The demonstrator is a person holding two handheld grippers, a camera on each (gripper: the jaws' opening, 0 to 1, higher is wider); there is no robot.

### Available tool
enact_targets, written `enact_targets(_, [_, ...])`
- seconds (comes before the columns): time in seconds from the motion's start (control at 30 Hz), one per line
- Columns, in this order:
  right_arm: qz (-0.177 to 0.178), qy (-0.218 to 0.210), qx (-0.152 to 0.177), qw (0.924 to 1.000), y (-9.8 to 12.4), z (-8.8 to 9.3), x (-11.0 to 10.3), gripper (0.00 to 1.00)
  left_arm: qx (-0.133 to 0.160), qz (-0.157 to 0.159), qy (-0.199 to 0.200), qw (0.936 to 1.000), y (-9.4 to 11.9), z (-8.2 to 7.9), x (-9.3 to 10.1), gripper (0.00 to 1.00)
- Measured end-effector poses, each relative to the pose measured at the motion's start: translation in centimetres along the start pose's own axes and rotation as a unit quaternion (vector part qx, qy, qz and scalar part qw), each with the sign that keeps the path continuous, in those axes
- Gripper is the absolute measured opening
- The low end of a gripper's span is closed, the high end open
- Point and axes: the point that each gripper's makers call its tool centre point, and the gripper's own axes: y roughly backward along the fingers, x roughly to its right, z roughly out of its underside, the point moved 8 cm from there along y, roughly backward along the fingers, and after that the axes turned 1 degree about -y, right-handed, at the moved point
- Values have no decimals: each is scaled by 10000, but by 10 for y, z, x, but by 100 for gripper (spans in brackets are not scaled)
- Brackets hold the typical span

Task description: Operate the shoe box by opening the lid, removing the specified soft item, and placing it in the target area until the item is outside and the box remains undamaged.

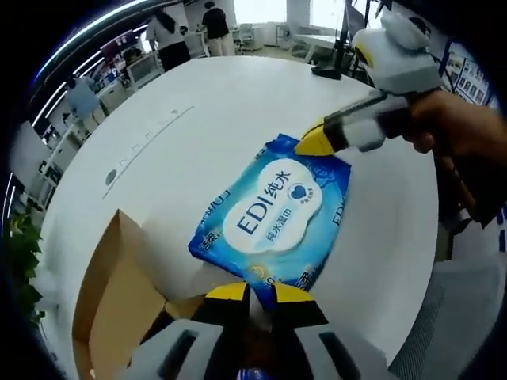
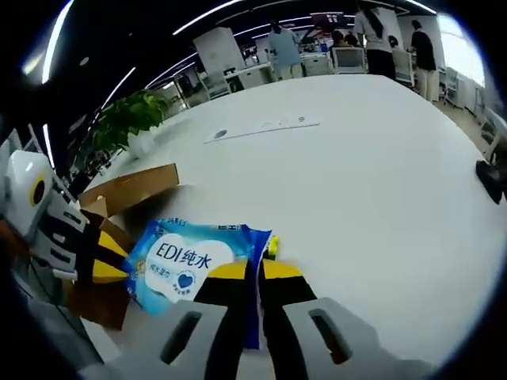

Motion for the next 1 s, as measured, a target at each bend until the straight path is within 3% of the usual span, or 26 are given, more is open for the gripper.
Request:
enact_targets(0.23, [57,130,107,9998,11,-6,1,7,407,36,244,9989,16,-7,-1,20])
enact_targets(0.57, [-88,768,24,9970,34,-13,-9,15,729,271,587,9952,37,-3,1,24])
enact_targets(1.0, [-483,1496,-66,9875,64,-25,-39,23,1216,686,1087,9842,73,7,4,28])
